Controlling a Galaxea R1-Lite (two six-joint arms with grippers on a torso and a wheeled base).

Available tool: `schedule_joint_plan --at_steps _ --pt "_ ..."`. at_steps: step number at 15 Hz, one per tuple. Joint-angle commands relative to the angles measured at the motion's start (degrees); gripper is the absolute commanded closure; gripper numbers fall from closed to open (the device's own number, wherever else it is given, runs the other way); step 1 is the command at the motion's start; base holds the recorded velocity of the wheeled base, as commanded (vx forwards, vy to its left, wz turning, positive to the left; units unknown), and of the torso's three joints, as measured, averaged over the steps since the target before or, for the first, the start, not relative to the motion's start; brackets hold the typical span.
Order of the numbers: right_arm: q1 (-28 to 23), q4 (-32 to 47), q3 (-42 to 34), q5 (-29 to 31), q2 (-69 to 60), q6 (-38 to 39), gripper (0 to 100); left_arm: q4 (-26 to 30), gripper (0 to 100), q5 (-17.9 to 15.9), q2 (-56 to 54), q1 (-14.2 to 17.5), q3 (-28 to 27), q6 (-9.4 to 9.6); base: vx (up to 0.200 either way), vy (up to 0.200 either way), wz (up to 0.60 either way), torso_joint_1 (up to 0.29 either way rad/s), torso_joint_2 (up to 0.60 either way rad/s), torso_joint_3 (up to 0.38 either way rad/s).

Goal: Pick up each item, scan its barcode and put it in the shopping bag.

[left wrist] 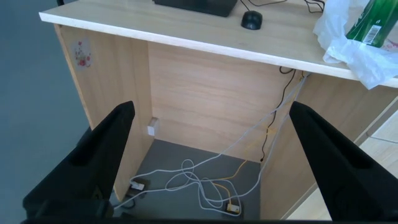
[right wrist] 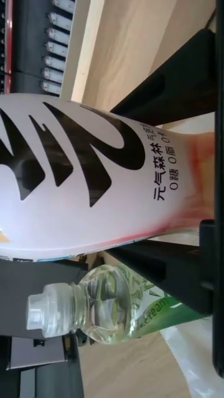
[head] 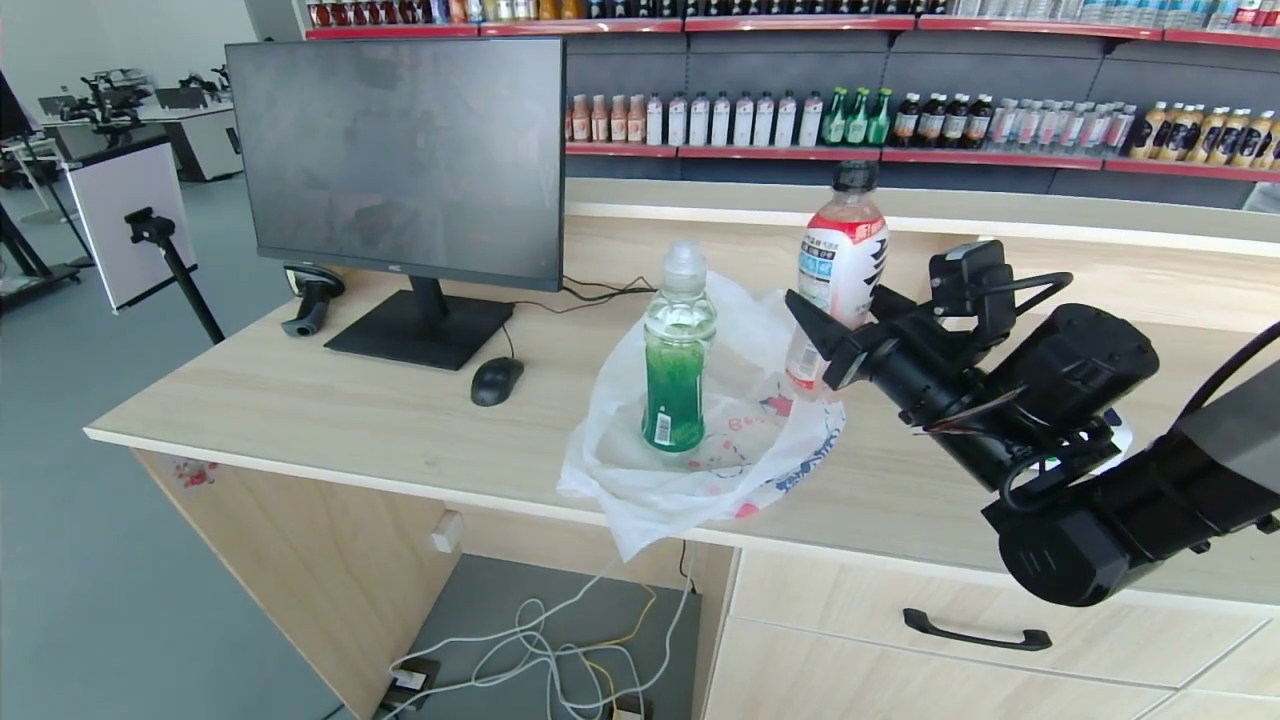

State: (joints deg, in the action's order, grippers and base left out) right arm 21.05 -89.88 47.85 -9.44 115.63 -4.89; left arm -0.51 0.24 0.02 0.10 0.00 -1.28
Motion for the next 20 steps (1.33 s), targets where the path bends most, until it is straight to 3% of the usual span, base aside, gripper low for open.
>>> schedule_joint_plan --at_steps 1,12,20 --pt "0.8 -0.1 1.3 -0.1 2.7 -0.1 100 0.0 0 0.0 0.1 0.0 0.0 -0.04 0.000 0.000 0.00 0.000 0.00 0.000" --pt "5.1 -0.1 4.3 -0.1 7.7 0.0 100 0.0 0 0.0 0.1 0.0 0.0 0.05 0.000 0.000 0.00 0.000 0.00 0.000" --pt "2.4 -0.1 4.2 -0.1 13.0 0.1 100 0.0 0 0.0 0.1 -0.1 0.0 0.05 0.000 0.000 0.00 0.000 0.00 0.000"
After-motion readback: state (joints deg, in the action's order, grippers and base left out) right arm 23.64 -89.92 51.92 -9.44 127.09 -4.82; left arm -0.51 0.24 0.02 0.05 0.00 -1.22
